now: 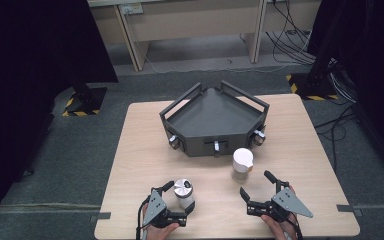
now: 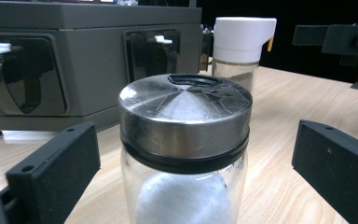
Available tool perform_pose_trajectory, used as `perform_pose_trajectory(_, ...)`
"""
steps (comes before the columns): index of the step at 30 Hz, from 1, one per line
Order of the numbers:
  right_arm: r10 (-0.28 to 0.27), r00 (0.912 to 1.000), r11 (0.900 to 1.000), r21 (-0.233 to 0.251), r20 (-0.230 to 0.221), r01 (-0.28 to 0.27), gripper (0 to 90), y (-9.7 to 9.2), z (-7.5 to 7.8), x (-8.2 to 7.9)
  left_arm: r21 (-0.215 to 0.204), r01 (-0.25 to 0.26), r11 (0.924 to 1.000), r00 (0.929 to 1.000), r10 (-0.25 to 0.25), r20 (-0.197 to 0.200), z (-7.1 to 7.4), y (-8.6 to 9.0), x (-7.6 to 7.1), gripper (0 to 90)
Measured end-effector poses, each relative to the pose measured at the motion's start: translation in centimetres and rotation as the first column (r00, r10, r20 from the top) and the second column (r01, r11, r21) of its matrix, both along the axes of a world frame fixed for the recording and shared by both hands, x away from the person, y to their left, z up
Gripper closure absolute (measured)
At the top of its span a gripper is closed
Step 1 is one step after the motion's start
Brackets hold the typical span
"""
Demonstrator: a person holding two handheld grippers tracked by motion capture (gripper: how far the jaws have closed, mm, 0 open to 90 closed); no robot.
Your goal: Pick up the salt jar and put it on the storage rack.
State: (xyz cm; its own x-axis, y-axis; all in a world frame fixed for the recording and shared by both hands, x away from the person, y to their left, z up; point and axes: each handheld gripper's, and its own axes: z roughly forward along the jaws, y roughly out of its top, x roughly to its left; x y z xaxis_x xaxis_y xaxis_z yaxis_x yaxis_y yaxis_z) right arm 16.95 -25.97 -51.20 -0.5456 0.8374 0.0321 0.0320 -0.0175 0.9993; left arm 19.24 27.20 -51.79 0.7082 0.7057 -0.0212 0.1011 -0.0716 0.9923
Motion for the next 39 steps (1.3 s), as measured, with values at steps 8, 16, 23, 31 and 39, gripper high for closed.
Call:
perform_pose_trajectory(8, 0.002, 1.0000, 1.0000, 0.000, 0.002, -0.002, 0.3, 0.0, 0.0, 0.0, 0.011, -0.003, 0.9999, 0.9998, 0.004, -0.020, 0.2, -0.5, 0.6, 3.0)
perform_pose_trajectory(16, 0.000, 1.0000, 1.0000, 0.002, 0.003, 0.000, 0.3, 0.0, 0.0, -0.1, 0.031, -0.014, 0.9994, 0.9990, 0.015, -0.043, 0.7, -0.9, 0.8, 8.4)
perform_pose_trajectory(23, 0.000, 1.0000, 1.0000, 0.002, 0.003, 0.000, 0.3, 0.0, 0.0, 0.0, 0.052, -0.019, 0.9984, 0.9981, 0.022, -0.058, 1.1, -1.1, 1.0, 15.2)
perform_pose_trajectory(31, 0.000, 1.0000, 1.0000, 0.003, 0.000, 0.000, 0.3, 0.0, -0.1, 0.0, 0.077, -0.015, 0.9969, 0.9970, 0.021, -0.074, 1.5, -1.3, 1.3, 23.9)
perform_pose_trajectory(39, -0.001, 1.0000, 1.0000, 0.002, 0.000, 0.001, 0.3, 0.1, -0.1, 0.0, 0.094, -0.024, 0.9953, 0.9966, 0.031, -0.077, 1.7, -1.4, 1.3, 30.0)
